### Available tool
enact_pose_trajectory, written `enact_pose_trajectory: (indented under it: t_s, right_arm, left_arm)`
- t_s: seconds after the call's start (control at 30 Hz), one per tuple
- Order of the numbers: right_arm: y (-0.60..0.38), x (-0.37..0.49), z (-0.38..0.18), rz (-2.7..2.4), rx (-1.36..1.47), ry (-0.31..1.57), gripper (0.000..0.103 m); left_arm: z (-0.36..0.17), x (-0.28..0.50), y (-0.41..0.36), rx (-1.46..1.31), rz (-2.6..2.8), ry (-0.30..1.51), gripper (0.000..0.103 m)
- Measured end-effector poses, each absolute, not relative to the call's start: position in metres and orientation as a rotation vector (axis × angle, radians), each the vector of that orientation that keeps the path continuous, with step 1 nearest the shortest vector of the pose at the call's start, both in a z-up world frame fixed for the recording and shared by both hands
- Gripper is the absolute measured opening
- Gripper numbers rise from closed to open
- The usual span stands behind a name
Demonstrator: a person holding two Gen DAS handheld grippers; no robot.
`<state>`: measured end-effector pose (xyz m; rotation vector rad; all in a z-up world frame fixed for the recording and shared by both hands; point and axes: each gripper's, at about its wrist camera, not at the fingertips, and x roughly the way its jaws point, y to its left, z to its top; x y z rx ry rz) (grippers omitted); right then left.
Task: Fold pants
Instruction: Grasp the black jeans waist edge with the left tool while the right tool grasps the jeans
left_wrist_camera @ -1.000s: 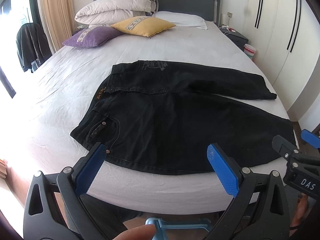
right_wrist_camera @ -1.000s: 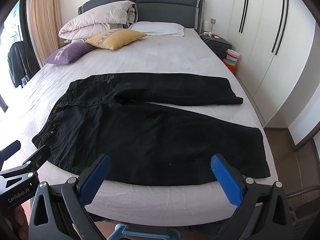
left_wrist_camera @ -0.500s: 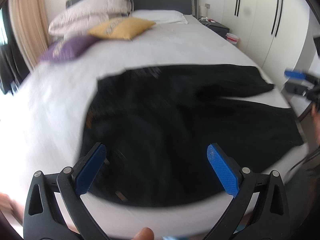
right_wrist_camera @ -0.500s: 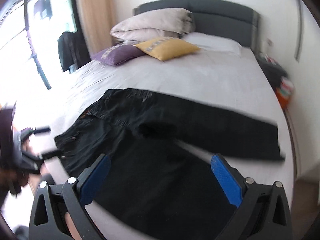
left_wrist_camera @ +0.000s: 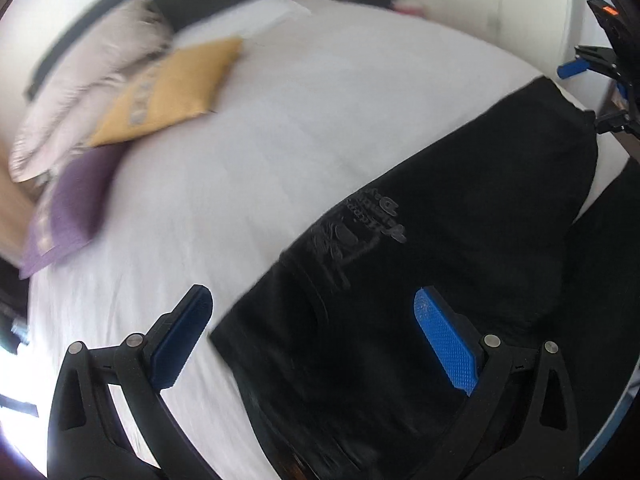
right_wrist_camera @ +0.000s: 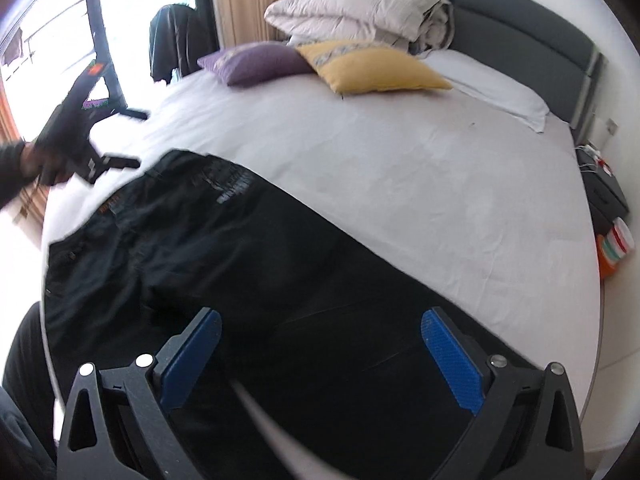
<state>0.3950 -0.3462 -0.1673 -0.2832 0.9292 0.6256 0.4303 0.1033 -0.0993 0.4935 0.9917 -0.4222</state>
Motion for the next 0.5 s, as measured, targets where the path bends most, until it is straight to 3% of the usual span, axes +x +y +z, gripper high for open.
enact_pose_trajectory:
  t_s: [0.17, 0.33, 0.4, 0.5]
  right_arm:
    - [-0.351, 0.428, -0.190, 0.654, -0.333, 0.939, 0.103]
    - [-0.356, 0.453, -0.207, 0.667, -0.355, 0.970, 0.098]
    - [-0.358, 0.460, -0.212, 0.671, -0.357, 0.971, 0.098]
    - [-0.360, 0.466, -0.217, 0.681, -0.354, 0.973, 0.097]
  left_arm:
    - [-0.138, 0.489, 0.101, 0.497, -0.519, 1.105, 0.101]
    - [-0.169, 0.534, 0.113, 0.480, -0.562, 1.206, 0.084]
    - [-0.181, 0.548, 0.118, 0.448, -0.583, 1.251, 0.068]
    - [-0.197, 0.559, 0.115, 0.457, -0.623, 1.292, 0.065]
